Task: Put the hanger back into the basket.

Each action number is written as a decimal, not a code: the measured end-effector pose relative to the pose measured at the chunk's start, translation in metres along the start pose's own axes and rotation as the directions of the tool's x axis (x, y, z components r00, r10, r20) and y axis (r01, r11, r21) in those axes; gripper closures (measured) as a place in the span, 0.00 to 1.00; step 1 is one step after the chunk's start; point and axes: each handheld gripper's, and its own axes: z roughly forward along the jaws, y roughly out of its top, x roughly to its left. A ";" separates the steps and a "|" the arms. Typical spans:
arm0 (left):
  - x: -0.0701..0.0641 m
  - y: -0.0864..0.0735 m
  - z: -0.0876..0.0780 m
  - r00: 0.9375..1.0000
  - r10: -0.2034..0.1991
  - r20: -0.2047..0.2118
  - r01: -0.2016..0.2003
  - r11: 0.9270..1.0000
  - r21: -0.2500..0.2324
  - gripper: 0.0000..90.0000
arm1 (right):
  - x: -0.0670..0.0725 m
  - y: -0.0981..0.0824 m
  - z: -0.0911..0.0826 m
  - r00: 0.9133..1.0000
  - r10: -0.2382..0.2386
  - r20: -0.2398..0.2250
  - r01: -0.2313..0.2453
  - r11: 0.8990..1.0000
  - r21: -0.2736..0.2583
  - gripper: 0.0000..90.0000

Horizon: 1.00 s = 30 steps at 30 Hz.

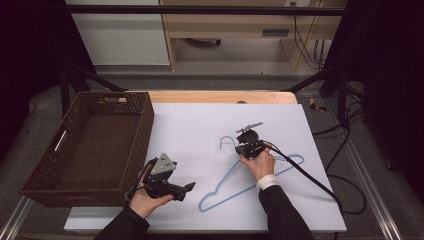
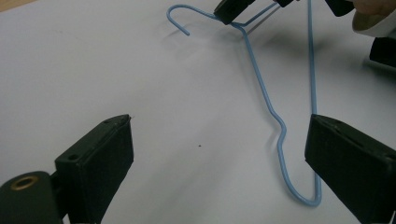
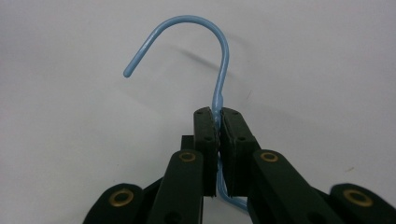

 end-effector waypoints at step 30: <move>-0.040 0.054 0.097 0.994 0.016 0.105 -0.026 0.995 0.101 0.28 | 0.005 -0.004 -0.035 0.997 -0.064 -0.035 0.059 0.990 -0.129 0.96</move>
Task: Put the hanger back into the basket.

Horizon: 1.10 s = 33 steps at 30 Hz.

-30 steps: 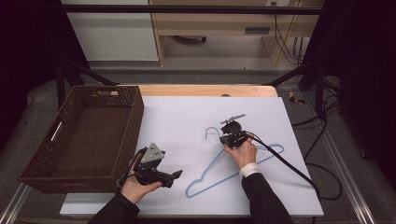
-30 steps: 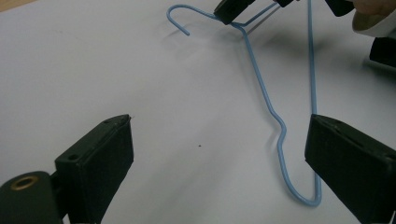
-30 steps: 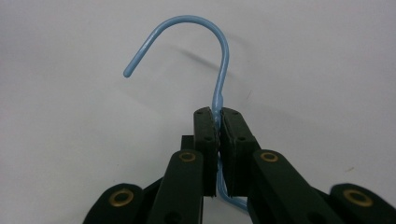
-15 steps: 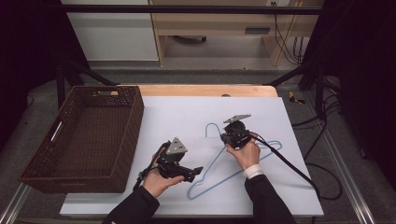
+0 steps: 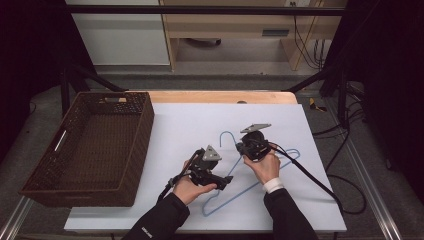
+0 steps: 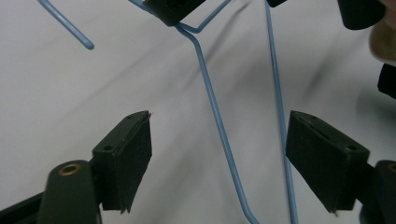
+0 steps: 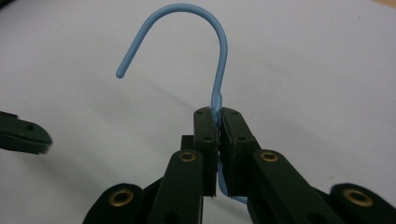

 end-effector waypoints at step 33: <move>0.003 0.015 0.043 0.992 -0.128 0.020 0.126 0.991 0.049 0.93 | 0.000 0.000 -0.006 1.000 0.002 -0.010 -0.002 1.000 -0.010 0.96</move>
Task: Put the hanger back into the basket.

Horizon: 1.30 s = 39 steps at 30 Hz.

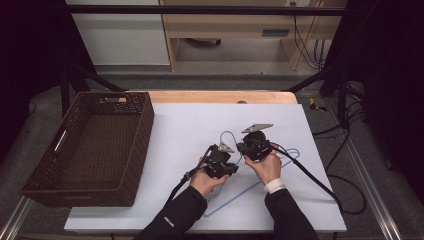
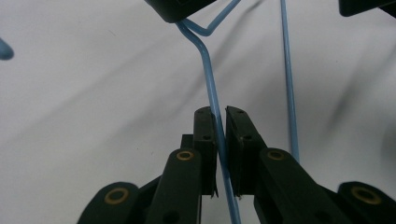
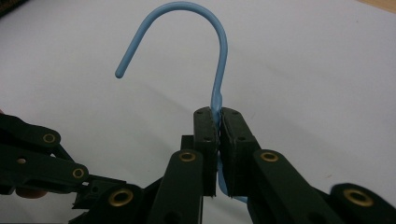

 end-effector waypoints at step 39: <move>0.001 0.022 -0.092 0.996 0.025 -0.090 -0.039 0.987 -0.156 0.97 | -0.029 -0.051 -0.096 0.999 -0.039 -0.030 0.028 0.953 -0.301 0.29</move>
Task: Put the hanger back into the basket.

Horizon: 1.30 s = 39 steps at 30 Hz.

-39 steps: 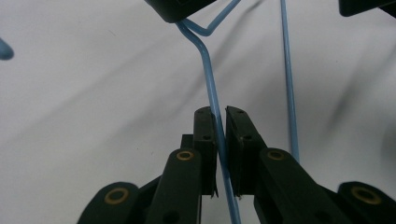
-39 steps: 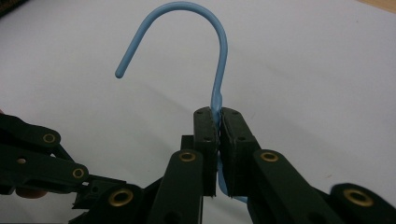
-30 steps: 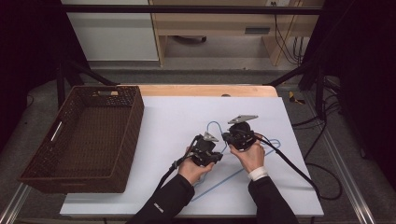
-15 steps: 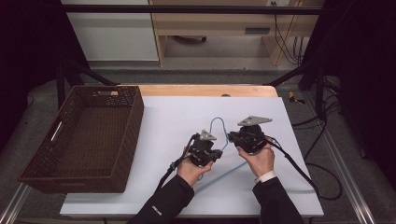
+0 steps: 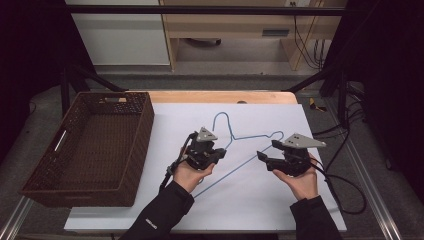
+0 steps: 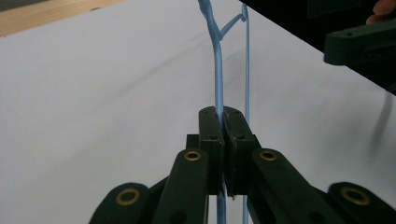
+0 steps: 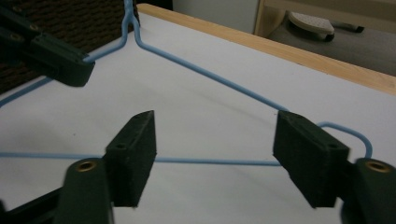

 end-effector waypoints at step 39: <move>0.068 0.047 -0.157 0.979 0.155 -0.133 -0.161 0.986 -0.032 0.97 | -0.005 -0.041 -0.027 1.000 -0.002 -0.027 0.000 0.999 -0.045 0.06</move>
